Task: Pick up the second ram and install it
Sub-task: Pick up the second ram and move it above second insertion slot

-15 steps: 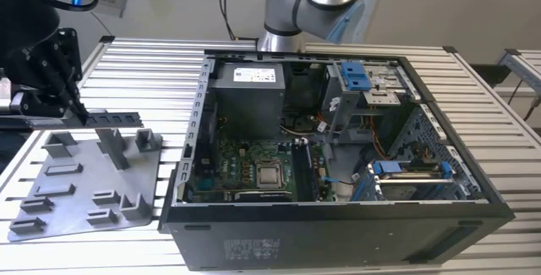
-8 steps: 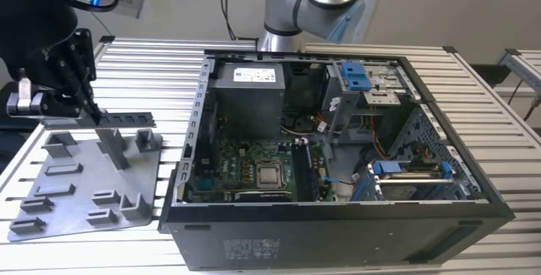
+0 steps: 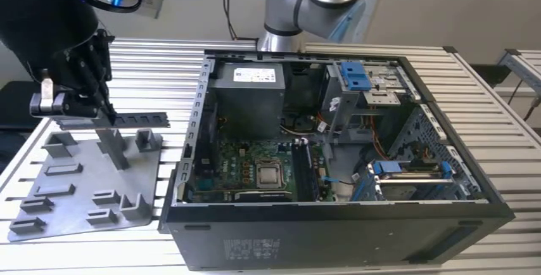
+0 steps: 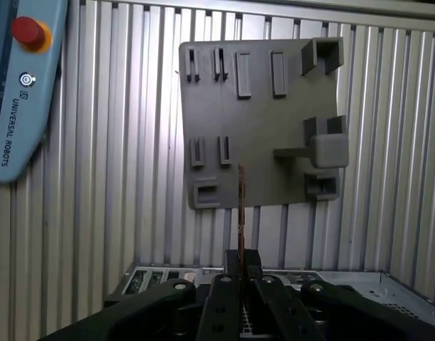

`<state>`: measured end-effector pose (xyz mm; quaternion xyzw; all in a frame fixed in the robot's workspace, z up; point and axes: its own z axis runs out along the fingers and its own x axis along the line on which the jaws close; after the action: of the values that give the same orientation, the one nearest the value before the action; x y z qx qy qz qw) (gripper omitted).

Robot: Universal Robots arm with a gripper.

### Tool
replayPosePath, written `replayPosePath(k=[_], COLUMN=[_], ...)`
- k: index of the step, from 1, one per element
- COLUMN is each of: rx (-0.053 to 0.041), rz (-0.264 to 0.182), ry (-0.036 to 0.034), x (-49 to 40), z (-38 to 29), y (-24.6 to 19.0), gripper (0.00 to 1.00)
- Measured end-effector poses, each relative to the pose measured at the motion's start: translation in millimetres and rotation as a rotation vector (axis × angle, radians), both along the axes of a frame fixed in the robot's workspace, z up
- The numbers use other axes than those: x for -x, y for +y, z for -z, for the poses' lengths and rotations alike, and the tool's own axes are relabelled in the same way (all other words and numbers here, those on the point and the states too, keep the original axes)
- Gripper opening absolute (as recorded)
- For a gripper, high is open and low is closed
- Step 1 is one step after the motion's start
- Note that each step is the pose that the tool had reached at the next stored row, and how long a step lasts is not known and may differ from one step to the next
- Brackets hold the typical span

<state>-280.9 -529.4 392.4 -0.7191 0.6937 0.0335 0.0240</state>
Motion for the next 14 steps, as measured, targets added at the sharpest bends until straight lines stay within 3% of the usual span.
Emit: replayPosePath(k=[7,14], rx=[0.0,0.0], rz=[0.0,0.001], ry=[0.0,0.0001], x=[-12.2,-30.8], z=[0.2,0.9], y=[0.0,0.0], gripper=[0.14,0.14])
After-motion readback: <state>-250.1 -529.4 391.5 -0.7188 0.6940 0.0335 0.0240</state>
